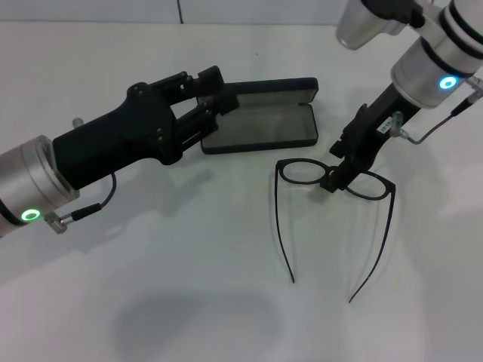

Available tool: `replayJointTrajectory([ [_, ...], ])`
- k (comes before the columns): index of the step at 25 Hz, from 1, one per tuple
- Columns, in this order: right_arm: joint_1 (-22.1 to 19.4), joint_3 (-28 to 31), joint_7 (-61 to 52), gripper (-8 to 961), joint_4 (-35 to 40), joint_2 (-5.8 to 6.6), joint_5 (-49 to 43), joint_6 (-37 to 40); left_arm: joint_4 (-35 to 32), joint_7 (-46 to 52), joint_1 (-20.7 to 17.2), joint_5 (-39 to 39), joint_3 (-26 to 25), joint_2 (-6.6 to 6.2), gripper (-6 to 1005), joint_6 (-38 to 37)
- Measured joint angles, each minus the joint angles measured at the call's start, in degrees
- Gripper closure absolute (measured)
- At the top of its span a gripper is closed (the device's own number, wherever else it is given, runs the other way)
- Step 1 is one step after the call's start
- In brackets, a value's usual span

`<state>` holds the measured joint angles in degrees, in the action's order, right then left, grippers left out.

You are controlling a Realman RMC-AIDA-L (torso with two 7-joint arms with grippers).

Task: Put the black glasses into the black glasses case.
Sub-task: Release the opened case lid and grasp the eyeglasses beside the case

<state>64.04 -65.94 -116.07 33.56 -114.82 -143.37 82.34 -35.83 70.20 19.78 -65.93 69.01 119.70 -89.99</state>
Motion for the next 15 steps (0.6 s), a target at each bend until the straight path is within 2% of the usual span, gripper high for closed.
replayJointTrajectory([
  [8,2.33,-0.3,-1.95,340,-6.62,-0.57,-0.81,-4.11,0.51,-0.88,-0.09,0.2,-0.02,0.0,639,-0.05],
  [15,1.74,-1.01,-2.69,380,-7.13,-0.67,-1.14,-5.41,0.56,-0.91,0.6,0.25,-0.02,0.0,652,-0.1],
])
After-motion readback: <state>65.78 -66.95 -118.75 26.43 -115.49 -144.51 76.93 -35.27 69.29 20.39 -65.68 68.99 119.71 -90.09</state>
